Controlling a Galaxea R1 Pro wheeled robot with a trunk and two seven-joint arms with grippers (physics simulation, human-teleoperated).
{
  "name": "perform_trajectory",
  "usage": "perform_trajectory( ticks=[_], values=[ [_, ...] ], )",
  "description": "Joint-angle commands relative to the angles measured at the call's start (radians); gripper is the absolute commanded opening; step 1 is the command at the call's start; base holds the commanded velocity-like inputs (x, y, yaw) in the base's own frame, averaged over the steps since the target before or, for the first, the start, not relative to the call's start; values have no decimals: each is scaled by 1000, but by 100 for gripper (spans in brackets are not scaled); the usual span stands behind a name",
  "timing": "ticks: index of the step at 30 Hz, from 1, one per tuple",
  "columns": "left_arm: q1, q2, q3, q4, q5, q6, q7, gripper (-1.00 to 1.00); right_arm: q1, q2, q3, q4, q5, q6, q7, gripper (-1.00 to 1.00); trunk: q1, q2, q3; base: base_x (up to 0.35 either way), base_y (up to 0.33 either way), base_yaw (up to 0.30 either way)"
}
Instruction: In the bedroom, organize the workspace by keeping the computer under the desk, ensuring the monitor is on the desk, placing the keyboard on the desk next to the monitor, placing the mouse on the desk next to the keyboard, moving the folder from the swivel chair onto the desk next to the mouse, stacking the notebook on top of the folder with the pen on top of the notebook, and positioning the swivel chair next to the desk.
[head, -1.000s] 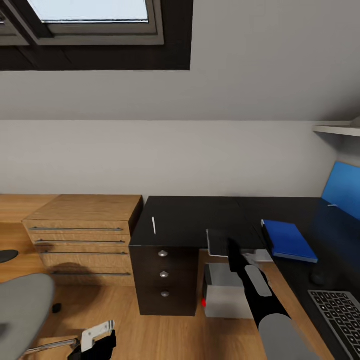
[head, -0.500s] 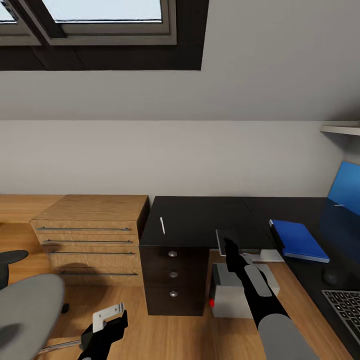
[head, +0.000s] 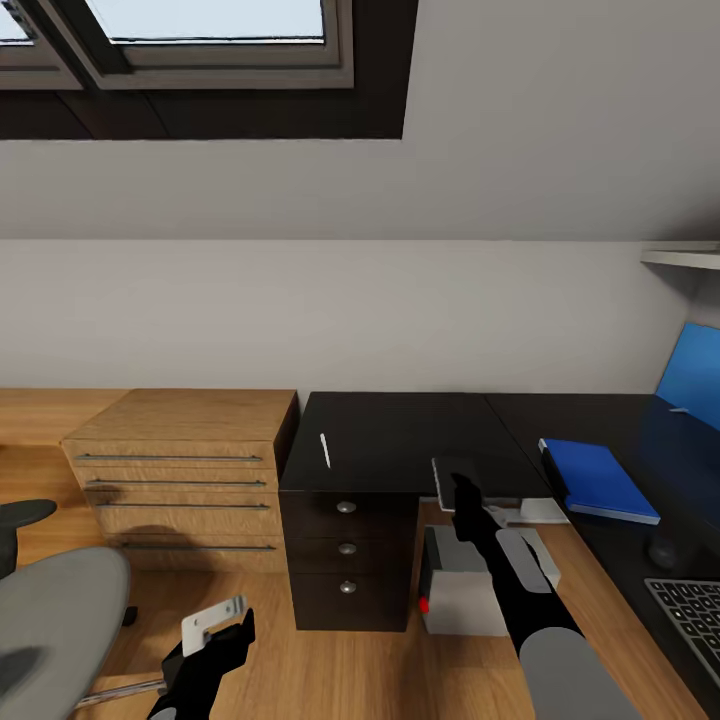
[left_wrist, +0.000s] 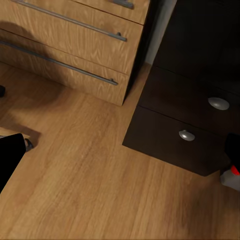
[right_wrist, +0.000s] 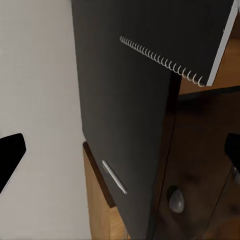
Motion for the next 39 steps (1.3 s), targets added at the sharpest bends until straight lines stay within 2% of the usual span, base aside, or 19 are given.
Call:
perform_trajectory(
  ticks=[1, 4, 19, 27, 32, 34, 39],
  values=[
    [0, 0, 0, -3, 11, 3, 5, 100, -1, 0, -5, -2, -13, 6, -6, 100, 4, -8, -4, 0, 0, 0],
    [0, 0, -3, 0, 11, 3, 7, 100, -1, -6, -5, -3, -36, 6, -7, 100, 16, -29, -14, 0, 0, 0],
    [0, 0, -3, 1, 11, 2, 8, 100, 0, -8, -5, 2, -35, 5, -10, 100, 73, -134, -61, 0, 0, 0],
    [0, 0, -4, 2, 11, 2, 8, 100, 0, -35, -9, 33, -37, 6, -12, 100, 104, -190, -86, 0, 0, 0],
    [0, 0, -3, 2, 11, 2, 8, 100, -3, -88, -6, 125, -38, 6, -9, 100, 123, -225, -101, 0, 0, 0],
    [0, 0, -3, 2, 11, 2, 8, 100, -4, -101, -5, 142, -38, 6, -7, 100, 131, -239, -108, 0, 0, 0],
    [0, 0, -3, 2, 11, 2, 8, 100, -6, -112, -3, 155, -36, 6, -6, 100, 150, -274, -123, 0, 0, 0]
  ],
)
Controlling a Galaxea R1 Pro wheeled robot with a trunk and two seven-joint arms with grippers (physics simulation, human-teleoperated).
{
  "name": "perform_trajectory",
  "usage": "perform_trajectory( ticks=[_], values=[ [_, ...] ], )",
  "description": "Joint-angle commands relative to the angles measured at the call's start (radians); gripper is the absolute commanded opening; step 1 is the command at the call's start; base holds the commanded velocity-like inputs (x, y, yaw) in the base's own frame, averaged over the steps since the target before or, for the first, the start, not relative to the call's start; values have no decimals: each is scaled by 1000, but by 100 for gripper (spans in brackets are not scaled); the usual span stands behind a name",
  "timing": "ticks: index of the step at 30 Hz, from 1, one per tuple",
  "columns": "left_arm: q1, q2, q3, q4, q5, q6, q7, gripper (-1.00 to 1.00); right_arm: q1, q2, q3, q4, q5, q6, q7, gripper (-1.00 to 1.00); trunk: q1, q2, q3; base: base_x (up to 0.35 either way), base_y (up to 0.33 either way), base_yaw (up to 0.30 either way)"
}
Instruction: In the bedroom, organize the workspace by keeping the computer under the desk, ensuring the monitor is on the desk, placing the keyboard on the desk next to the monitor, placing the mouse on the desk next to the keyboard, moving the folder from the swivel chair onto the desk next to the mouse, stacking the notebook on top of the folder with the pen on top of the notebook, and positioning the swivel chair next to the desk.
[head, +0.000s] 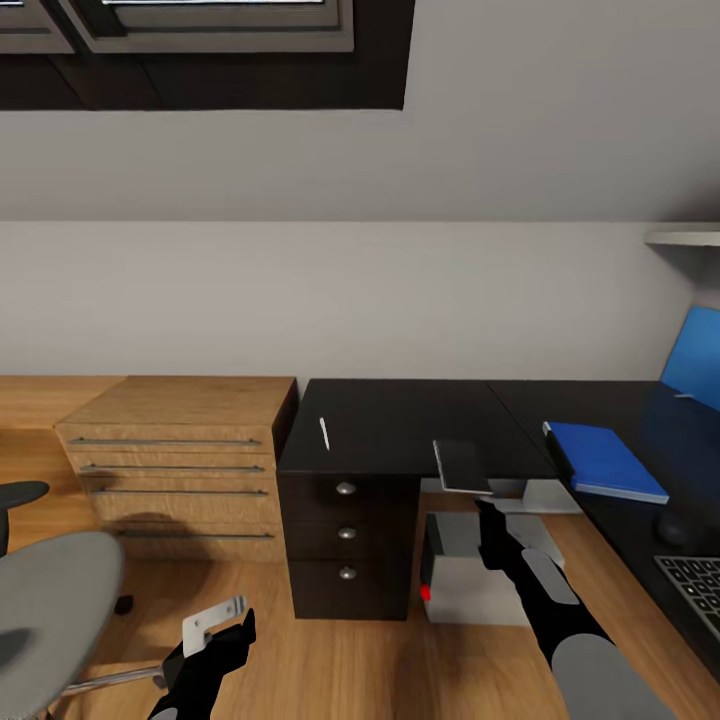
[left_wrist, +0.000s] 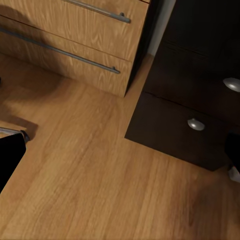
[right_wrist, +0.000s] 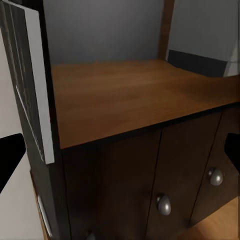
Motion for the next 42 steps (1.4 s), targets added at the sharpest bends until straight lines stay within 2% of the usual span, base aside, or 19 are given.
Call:
perform_trajectory(
  ticks=[1, 5, 13, 26, 42],
  values=[
    [0, 0, 0, -2, 10, 3, 5, 100, 0, -1, -3, -1, -8, 4, -6, 100, 4, -8, -4, 0, 0, 0],
    [0, 0, -1, -2, 10, 3, 5, 100, -1, -11, -1, 0, -7, 4, -5, 100, 19, -36, -17, 0, 0, 0],
    [0, 0, 0, -2, 10, 3, 5, 100, -1, -16, -1, -4, -6, 5, 2, 100, 50, -92, -42, 0, 0, 0],
    [0, 0, -1, -3, 10, 2, 5, 100, -1, -17, 2, -5, -6, 37, 78, 100, 100, -183, -82, 0, 0, 0],
    [0, 0, -1, -2, 10, 3, 5, 100, -1, -12, 7, -6, -6, 43, 87, 100, 100, -183, -82, 0, 0, 0]
  ],
)
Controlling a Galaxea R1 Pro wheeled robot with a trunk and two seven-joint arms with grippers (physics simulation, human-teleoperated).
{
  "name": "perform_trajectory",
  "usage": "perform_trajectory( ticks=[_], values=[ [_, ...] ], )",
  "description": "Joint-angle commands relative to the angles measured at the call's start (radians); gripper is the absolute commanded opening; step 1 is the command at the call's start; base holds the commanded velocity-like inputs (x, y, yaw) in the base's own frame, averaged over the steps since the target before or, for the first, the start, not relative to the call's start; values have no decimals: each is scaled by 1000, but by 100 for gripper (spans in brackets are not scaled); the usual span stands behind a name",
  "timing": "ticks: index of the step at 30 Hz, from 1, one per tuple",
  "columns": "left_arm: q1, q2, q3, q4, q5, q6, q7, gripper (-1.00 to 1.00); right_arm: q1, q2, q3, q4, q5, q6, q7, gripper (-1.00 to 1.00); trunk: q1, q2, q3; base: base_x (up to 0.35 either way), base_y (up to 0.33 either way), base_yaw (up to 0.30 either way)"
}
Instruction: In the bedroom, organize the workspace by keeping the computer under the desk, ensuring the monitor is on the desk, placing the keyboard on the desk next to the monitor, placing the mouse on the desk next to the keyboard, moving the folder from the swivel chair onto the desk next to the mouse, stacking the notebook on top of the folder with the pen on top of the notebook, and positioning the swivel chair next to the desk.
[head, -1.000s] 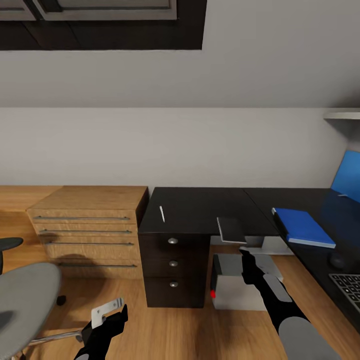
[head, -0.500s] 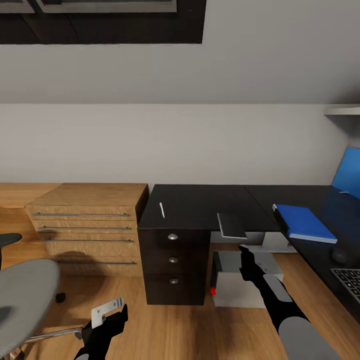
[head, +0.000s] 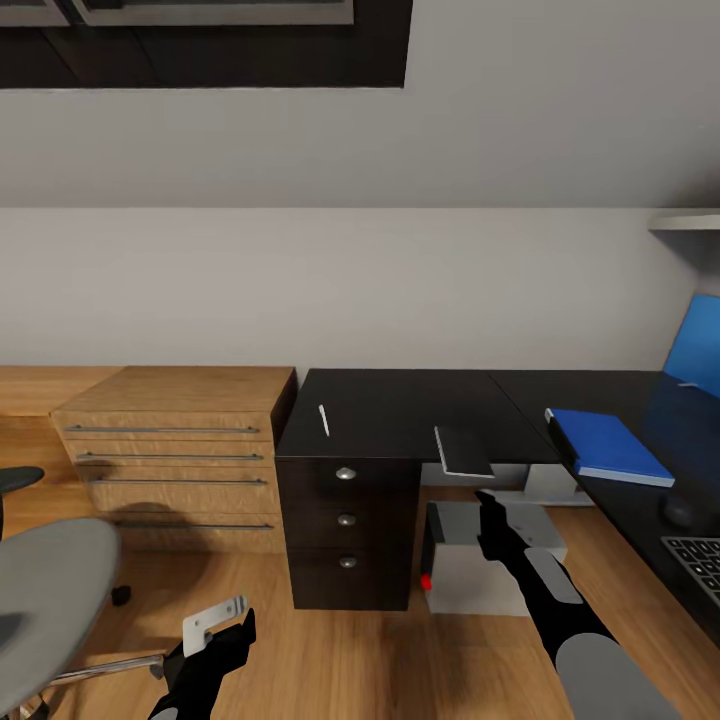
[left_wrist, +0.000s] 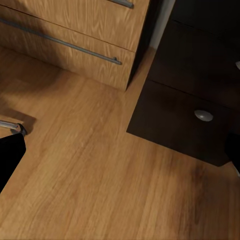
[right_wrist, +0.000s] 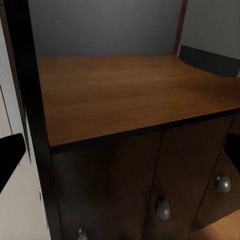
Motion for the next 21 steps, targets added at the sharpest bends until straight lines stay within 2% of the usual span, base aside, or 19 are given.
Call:
perform_trajectory(
  ticks=[1, 8, 21],
  values=[
    [0, 0, 0, -2, 11, 3, 5, 100, 0, 0, -3, -2, -7, 5, -3, 100, 0, 0, -1, 0, 0, 0],
    [0, 0, -2, -1, 9, 2, 5, 100, 0, 0, -2, -2, -6, 4, 30, 100, -23, 42, 18, 0, 0, 0],
    [0, 0, -3, 0, 9, 3, 2, 100, 0, 0, -1, -2, -5, 3, 38, 100, -73, 133, 59, 0, 0, 0]
  ],
)
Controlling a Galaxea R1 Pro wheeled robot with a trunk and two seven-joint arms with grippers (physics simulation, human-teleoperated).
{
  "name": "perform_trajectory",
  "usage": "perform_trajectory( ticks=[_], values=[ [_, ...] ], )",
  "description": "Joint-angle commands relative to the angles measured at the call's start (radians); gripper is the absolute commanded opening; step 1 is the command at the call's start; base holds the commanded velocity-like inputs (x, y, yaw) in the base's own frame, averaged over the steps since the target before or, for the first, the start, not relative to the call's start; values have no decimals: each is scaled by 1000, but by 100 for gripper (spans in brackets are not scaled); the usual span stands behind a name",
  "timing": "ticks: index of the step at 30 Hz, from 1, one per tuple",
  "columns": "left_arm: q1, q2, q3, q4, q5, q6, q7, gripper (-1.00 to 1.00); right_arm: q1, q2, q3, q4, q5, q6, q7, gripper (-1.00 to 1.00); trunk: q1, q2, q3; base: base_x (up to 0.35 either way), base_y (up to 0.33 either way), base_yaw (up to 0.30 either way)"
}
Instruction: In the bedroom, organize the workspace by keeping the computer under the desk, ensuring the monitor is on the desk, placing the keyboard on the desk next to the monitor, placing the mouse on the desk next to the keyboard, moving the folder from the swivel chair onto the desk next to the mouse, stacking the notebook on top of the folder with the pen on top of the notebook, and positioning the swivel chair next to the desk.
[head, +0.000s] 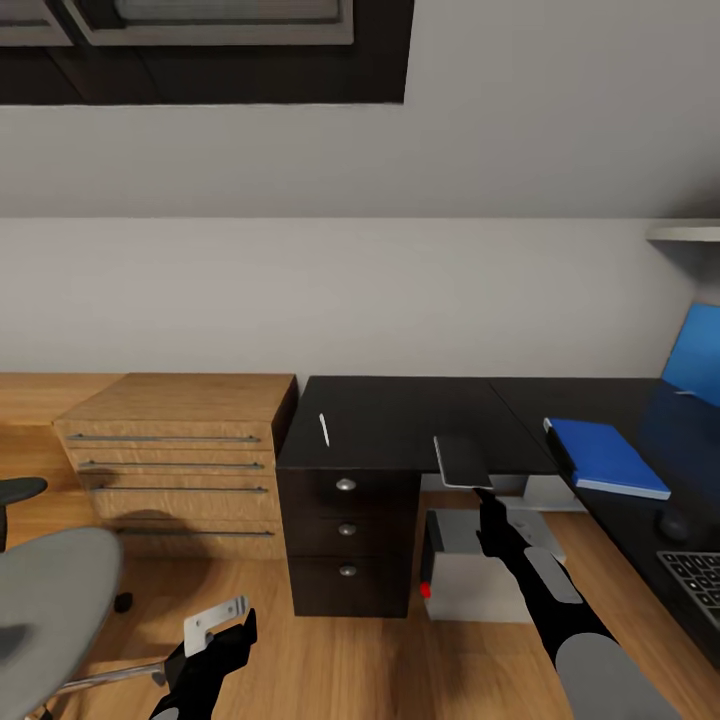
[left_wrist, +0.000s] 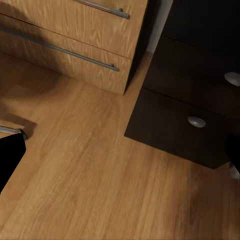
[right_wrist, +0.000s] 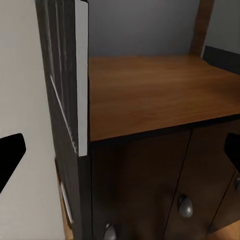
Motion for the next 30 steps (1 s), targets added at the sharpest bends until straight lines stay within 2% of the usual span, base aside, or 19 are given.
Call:
perform_trajectory(
  ticks=[1, 11, 30],
  values=[
    [0, 0, 0, -2, 11, 3, 5, 100, 0, 0, -4, 0, -6, 5, 0, 100, -4, 7, 2, 0, 0, 0],
    [0, 0, 1, -2, 10, 3, 3, 100, 0, -1, -4, 0, -3, 5, 0, 100, -4, 7, 2, 8, 0, 0],
    [0, 0, 2, 6, 9, 2, 0, 100, 0, 0, -5, 0, -4, 5, -5, 100, -4, 7, 2, 139, 0, 0]
  ],
)
